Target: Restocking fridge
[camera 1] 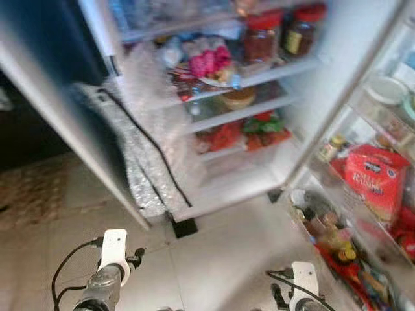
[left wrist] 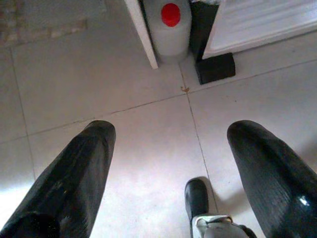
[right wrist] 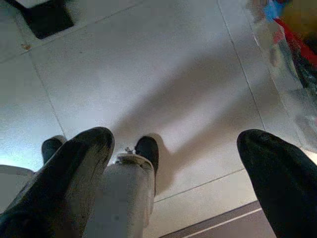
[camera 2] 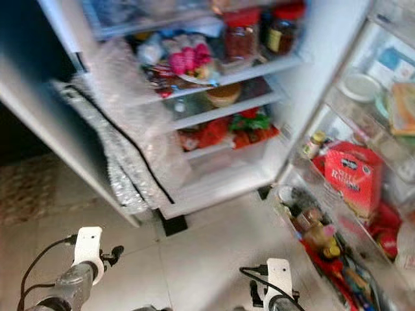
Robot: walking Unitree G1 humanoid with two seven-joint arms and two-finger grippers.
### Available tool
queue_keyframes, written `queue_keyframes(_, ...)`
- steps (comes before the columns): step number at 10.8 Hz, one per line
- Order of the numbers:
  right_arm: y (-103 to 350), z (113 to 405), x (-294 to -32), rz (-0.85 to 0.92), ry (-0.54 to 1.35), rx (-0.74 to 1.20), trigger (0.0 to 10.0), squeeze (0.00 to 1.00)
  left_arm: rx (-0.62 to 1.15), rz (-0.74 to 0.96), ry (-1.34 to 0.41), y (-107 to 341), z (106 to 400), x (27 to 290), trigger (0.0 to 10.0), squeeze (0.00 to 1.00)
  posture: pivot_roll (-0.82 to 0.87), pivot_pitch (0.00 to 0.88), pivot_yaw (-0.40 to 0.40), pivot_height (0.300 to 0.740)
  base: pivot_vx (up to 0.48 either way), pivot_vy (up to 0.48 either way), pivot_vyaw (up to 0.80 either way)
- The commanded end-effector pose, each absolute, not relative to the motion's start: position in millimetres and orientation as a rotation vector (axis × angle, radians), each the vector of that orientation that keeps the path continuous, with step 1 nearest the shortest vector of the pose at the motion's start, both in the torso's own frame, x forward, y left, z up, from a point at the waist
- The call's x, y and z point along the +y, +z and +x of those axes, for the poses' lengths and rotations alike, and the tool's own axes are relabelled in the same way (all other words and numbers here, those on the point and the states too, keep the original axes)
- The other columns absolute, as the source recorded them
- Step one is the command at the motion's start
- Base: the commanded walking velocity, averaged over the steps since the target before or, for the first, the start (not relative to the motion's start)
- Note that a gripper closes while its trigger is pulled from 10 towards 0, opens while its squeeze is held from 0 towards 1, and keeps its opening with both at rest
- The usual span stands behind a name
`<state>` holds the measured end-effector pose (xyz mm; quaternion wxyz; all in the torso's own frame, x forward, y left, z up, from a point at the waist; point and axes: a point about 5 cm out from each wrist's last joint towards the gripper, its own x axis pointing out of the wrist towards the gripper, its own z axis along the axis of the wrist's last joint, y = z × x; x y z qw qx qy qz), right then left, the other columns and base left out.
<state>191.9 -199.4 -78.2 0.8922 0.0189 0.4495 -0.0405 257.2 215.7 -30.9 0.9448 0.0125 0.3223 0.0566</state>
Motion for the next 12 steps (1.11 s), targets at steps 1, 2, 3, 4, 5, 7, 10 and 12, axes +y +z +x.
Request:
queue_keyframes(1,-83.1,182.3,-198.6,0.057,-0.098,0.956,10.0,0.0,0.714,0.019,0.139,-39.7,244.8,222.1,10.0,0.0,-0.05,0.177,0.024,0.74,0.0,0.435,0.0)
queue_keyframes(2,-83.1,182.2,-198.5,0.06,-0.099,0.954,10.0,0.0,0.715,0.02,0.139,-39.8,244.7,222.2,10.0,0.0,-0.06,0.179,0.024,0.74,0.0,0.431,0.0)
queue_keyframes(3,-83.0,182.3,-198.6,0.059,-0.096,0.953,10.0,0.0,0.719,0.018,0.139,-40.1,244.5,221.9,10.0,0.0,-0.05,0.179,0.023,0.74,0.0,0.439,0.0)
queue_keyframes(4,-82.8,182.5,-198.5,0.06,-0.094,0.951,10.0,0.0,0.72,0.016,0.137,-40.2,244.6,221.4,10.0,0.0,-0.05,0.179,0.023,0.74,0.0,0.439,0.0)
queue_keyframes(5,-82.9,182.5,-198.5,0.053,-0.089,0.955,10.0,0.0,0.722,0.014,0.136,-40.2,244.6,221.4,10.0,0.0,-0.05,0.179,0.023,0.74,0.0,0.424,0.0)
queue_keyframes(7,-83.0,182.4,-198.9,0.054,-0.096,0.957,10.0,0.0,0.722,0.011,0.134,-40.2,244.9,220.9,10.0,0.0,-0.05,0.176,0.023,0.74,0.0,0.418,0.0)
queue_keyframes(10,-83.3,181.9,-199.1,0.05,-0.096,0.962,10.0,0.0,0.724,0.011,0.132,-40.4,244.8,220.5,10.0,0.0,-0.05,0.173,0.023,0.74,0.0,0.383,-0.27)
queue_keyframes(12,-83.3,181.9,-199.1,0.042,-0.09,0.965,10.0,0.0,0.728,0.008,0.136,-40.7,244.5,220.6,10.0,0.0,-0.05,0.172,0.023,0.74,0.0,0.377,-0.8)
